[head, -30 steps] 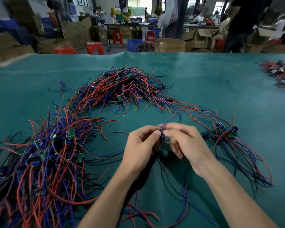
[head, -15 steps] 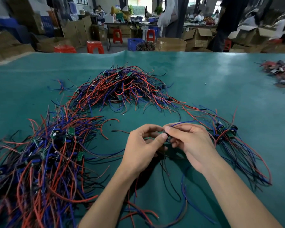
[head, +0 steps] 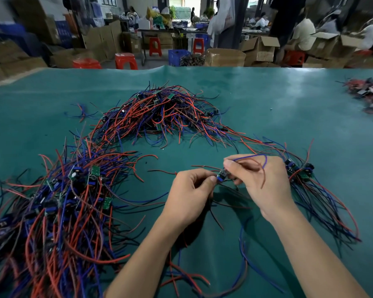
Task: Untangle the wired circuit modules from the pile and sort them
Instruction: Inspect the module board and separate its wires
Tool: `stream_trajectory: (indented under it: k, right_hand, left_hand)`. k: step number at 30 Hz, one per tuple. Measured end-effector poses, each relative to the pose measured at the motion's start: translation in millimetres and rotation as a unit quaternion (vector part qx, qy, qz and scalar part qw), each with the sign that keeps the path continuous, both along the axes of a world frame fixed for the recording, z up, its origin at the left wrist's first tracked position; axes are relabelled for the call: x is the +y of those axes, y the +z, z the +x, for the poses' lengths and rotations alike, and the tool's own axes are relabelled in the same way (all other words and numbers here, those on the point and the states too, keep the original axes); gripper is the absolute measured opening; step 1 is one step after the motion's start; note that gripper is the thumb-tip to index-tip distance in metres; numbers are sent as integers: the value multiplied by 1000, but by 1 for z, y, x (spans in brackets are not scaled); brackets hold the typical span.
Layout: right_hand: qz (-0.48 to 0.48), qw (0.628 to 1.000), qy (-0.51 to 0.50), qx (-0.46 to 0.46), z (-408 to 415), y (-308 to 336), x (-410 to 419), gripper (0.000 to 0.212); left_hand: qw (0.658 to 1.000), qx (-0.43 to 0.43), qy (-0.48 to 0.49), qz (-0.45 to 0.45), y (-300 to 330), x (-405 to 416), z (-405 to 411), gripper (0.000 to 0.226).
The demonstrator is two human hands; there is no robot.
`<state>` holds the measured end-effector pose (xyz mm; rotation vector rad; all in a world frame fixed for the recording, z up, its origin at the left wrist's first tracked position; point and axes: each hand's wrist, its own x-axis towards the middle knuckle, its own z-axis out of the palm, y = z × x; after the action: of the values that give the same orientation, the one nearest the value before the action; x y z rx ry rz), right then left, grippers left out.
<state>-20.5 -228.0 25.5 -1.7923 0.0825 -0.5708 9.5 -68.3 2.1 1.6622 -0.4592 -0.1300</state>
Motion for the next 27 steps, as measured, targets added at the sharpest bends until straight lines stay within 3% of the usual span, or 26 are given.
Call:
stream_trajectory:
  k: [5,9,15,17,20,23,27]
  right_hand:
    - [62,991,-112,-44,3,5,-19,26]
    - [153,969,-173,-87,1,10,-33,16]
    - [318,888,-293,-155,-4,20,-55,16]
    - [259,913,-292,-119,-5,19,-52,19]
    - [89,988,-122,9,-2,10,-17,20]
    - [-83,994,9,72,-3,-2,19,32]
    - [-92,996,-3,6,-3,-6,21,24]
  left_hand:
    - [1000,-2,-6,15,-1,1,1,22]
    - [999,-8,-5,31,-1,0,1,20]
    - [997,5,73,4,-4,0,2,21]
    - [994,19,105,-24,-4,1,4,20]
    - [994,25,97,-45,-1,-1,3,17]
    - [997,14,70,-43,-1,-1,1,20]
    - [999,3,35,-34,2,0,1,22]
